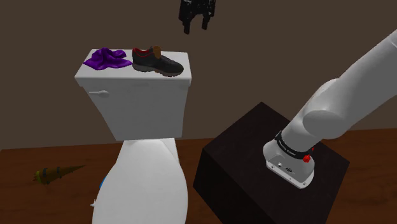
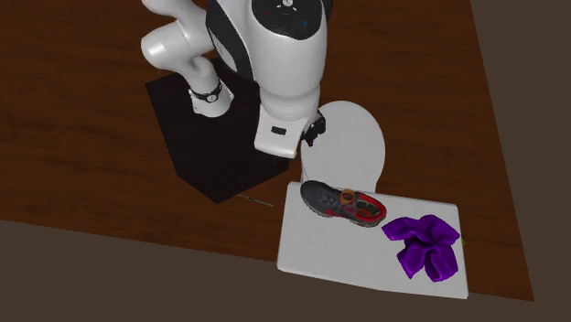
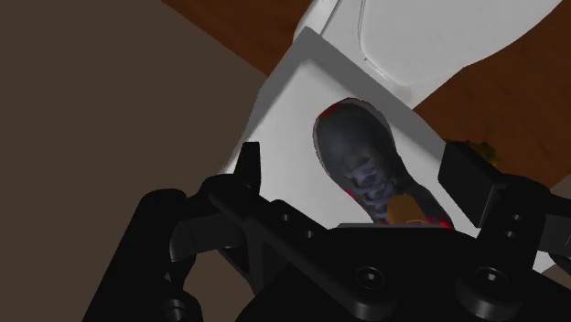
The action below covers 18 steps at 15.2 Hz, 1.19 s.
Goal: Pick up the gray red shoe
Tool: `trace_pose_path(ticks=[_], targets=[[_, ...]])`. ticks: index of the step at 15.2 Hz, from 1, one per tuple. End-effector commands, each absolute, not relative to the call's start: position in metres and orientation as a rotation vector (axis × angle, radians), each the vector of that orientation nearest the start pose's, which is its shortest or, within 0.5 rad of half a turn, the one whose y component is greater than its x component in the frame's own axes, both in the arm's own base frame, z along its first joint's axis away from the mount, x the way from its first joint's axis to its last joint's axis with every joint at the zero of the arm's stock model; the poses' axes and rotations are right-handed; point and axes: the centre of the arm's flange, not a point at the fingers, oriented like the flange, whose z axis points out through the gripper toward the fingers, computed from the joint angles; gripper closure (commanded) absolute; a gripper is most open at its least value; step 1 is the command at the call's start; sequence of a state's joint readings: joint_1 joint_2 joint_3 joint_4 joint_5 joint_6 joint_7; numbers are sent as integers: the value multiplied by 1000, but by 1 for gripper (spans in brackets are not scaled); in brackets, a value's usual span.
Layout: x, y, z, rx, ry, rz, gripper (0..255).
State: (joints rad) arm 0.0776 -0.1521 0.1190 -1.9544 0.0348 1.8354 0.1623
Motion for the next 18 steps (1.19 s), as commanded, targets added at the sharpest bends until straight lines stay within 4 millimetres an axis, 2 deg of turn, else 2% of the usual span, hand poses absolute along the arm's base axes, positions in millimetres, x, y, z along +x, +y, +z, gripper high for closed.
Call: trace_pose_path(ticks=[1, 14, 18], targets=[[527, 125, 535, -3123, -62, -40, 0], [661, 222, 474, -3146, -212, -6, 0], [662, 223, 457, -3146, -213, -6, 0]])
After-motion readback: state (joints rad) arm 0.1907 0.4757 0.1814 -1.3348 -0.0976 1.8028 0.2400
